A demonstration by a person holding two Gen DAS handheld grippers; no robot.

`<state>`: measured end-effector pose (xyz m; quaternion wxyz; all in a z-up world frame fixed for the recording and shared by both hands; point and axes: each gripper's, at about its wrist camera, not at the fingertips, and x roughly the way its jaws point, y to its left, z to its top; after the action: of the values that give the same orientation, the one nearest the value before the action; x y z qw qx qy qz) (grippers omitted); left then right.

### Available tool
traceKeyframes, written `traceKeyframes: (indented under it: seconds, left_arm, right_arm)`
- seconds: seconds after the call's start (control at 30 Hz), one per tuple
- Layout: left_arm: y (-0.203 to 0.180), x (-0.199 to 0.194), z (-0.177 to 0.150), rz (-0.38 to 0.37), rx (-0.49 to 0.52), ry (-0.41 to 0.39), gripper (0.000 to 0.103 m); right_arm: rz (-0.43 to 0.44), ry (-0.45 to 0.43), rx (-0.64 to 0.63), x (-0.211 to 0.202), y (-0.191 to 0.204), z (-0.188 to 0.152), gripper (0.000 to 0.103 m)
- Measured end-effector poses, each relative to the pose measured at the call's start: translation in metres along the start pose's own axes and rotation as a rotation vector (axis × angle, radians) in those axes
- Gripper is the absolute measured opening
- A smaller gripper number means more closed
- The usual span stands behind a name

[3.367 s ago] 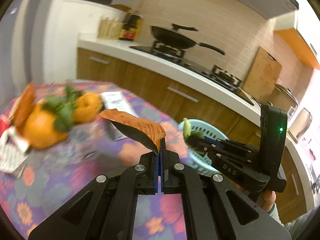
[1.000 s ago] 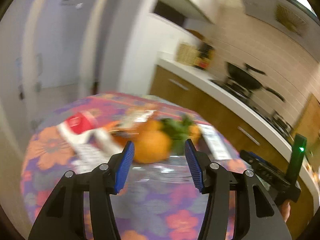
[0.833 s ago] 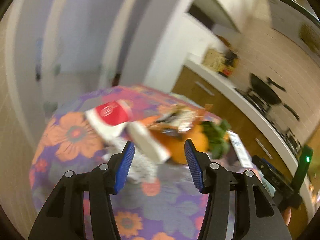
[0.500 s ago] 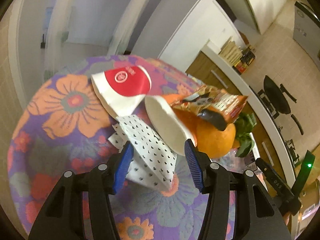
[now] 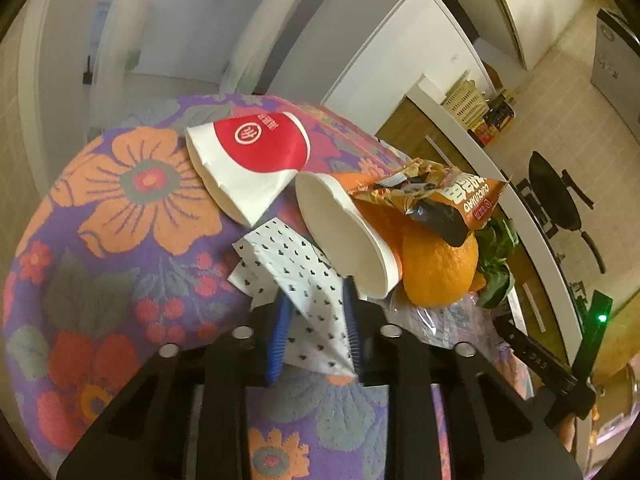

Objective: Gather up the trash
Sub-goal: 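Grasp the milk carton with the right tool while the left tool grasps the dotted napkin, then carry carton and napkin over the blue basket and open both tools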

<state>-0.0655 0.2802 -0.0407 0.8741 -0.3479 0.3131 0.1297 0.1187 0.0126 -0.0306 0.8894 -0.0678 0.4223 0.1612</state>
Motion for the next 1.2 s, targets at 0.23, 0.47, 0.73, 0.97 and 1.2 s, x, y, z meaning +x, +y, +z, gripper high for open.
traceKeyframes:
  seconds: [0.23,0.47,0.73,0.97,1.2]
  left_arm:
    - [0.003,-0.004,-0.006,-0.046,-0.01,0.008,0.001]
    - [-0.002,-0.029,-0.008,-0.058,0.001,-0.072,0.0]
    - [-0.038,-0.082,-0.001,-0.104,0.089,-0.214,0.0]
    - [-0.098,-0.104,-0.007,-0.168,0.209,-0.263,0.0]
    - [-0.181,-0.087,-0.031,-0.27,0.348,-0.224,0.0]
  right_arm:
    - [-0.012,-0.001,-0.032,0.0,0.007,-0.003,0.053]
    - [-0.016,-0.056,-0.01,-0.014,0.005,-0.006,0.052]
    - [0.034,-0.178,0.034,-0.042,-0.007,-0.01,0.052]
    - [0.072,-0.275,0.095,-0.082,-0.041,-0.026,0.052]
    - [-0.037,-0.337,0.137,-0.125,-0.105,-0.051,0.052]
